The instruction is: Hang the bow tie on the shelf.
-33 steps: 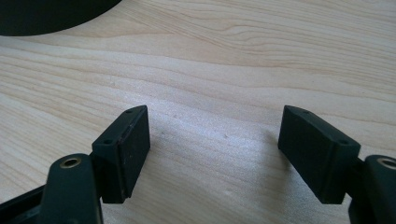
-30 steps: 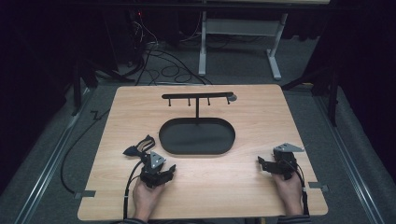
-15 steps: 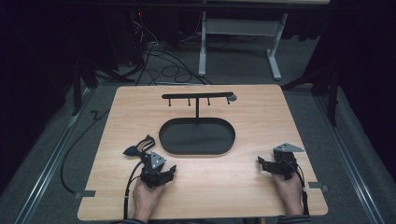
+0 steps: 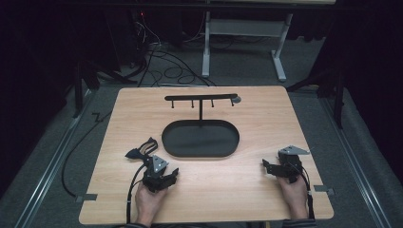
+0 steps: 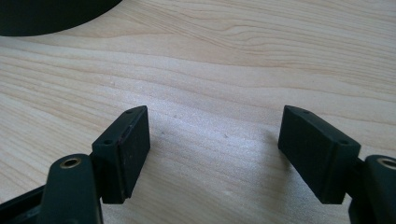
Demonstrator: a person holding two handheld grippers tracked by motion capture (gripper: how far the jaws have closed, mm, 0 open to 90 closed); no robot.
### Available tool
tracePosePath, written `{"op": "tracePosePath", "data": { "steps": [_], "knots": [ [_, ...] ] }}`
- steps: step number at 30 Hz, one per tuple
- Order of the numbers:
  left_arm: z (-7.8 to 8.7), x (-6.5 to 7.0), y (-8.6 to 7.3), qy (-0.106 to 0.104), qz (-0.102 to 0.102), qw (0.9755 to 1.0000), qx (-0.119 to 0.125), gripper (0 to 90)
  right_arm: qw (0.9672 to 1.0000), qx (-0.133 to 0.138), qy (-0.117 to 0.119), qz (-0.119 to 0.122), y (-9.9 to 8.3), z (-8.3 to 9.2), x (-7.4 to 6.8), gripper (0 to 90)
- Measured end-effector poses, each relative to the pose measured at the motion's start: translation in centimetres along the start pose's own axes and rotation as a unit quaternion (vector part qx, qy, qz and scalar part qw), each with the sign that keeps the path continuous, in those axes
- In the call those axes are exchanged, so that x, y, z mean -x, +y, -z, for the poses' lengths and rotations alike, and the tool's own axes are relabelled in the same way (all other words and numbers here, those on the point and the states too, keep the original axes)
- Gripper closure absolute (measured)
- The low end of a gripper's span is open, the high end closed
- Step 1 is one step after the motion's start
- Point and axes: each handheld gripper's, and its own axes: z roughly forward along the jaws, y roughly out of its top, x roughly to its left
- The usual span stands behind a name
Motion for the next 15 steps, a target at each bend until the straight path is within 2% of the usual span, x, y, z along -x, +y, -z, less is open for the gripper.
{"op": "tracePosePath", "data": {
  "steps": [5,15],
  "knots": [
    [0.8,-0.2,0.0,-0.002,0.008,0.9998,0.016,45.3,1.0,0.0,0.0,0.0,0.0,0.0,0.0,26.3],
    [1.7,-0.8,0.1,-0.007,0.025,0.9994,0.022,46.0,1.0,0.0,0.0,0.0,0.0,0.0,0.0,26.2]
  ]
}}
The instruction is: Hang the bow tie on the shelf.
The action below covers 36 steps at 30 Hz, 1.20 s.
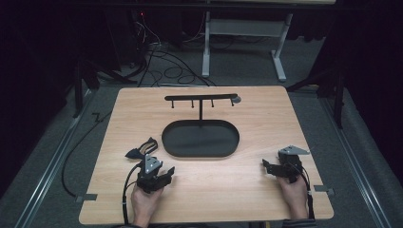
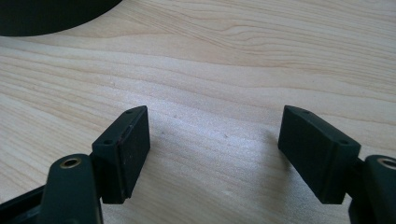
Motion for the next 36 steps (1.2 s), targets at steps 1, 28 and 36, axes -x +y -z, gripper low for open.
{"op": "tracePosePath", "data": {
  "steps": [1,28,36],
  "knots": [
    [0.1,0.0,0.0,0.001,-0.003,1.0,-0.001,46.1,1.0,0.0,0.0,0.0,0.0,0.0,0.0,26.2],
    [2.6,-1.5,2.1,-0.003,0.002,0.9997,0.025,49.4,1.0,0.0,0.001,0.002,0.0,0.0,0.0,26.0],
    [4.1,-2.8,3.2,0.014,-0.004,0.9993,0.035,52.1,1.0,-0.001,0.0,0.003,0.0,0.0,0.0,25.9]
  ]
}}
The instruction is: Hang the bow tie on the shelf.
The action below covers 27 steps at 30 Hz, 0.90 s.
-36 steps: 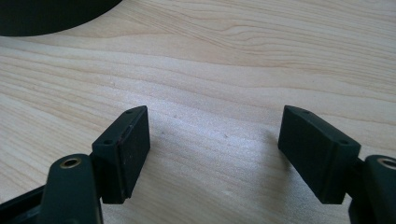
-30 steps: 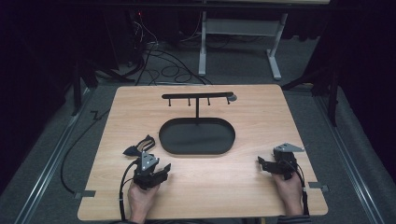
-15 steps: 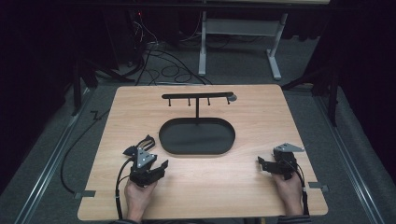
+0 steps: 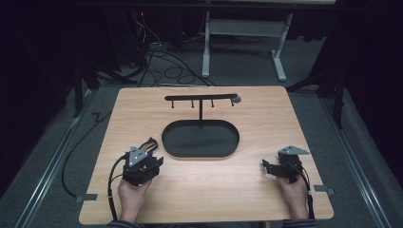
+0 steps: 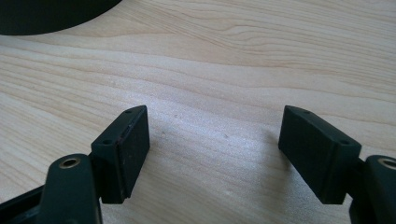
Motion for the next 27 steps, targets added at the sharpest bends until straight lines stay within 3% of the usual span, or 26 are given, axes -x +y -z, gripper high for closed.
{"op": "tracePosePath", "data": {
  "steps": [5,17,25,27],
  "knots": [
    [0.2,-1.4,0.7,0.017,-0.003,0.9998,-0.002,53.3,1.0,0.001,-0.001,0.0,0.0,0.0,0.0,25.9],
    [-0.7,-4.2,1.7,0.026,0.01,0.9995,-0.015,56.1,1.0,0.001,-0.001,0.0,0.0,0.0,0.0,26.0],
    [-2.3,-5.8,2.5,0.034,0.015,0.9987,-0.036,56.7,1.0,0.0,0.0,-0.002,0.0,0.0,0.0,26.2],
    [-2.8,-6.2,2.6,0.032,0.025,0.9985,-0.037,57.2,1.0,0.0,0.0,-0.001,0.0,0.0,0.0,26.2]
  ]
}}
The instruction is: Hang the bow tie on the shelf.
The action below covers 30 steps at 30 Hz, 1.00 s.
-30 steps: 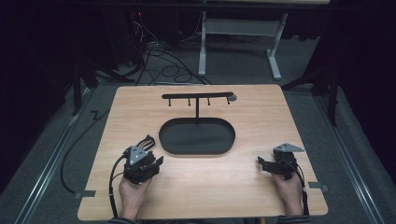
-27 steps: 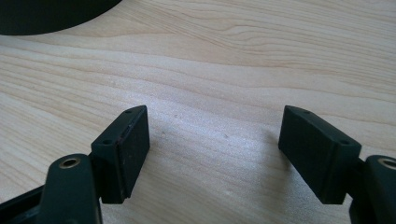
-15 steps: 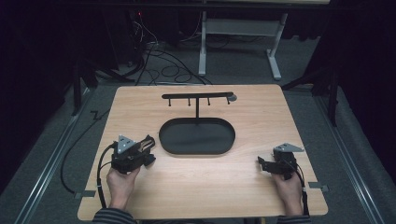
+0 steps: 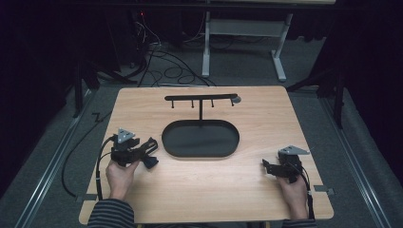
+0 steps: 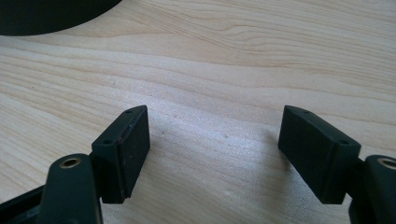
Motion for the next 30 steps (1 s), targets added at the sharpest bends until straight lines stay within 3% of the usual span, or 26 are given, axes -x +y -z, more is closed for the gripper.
{"op": "tracePosePath", "data": {
  "steps": [5,12,30],
  "knots": [
    [-1.3,-0.6,0.5,0.012,-0.002,0.9999,-0.008,60.2,1.0,0.0,0.0,0.0,0.0,0.0,0.0,26.2],
    [-3.7,-1.7,0.3,0.019,0.009,0.9988,-0.044,63.1,1.0,0.0,0.001,0.0,0.0,0.0,0.0,26.2],
    [-5.9,-2.5,-0.6,0.024,0.016,0.9956,-0.09,70.3,1.0,0.0,0.001,-0.001,0.0,0.0,0.0,26.2]
  ]
}}
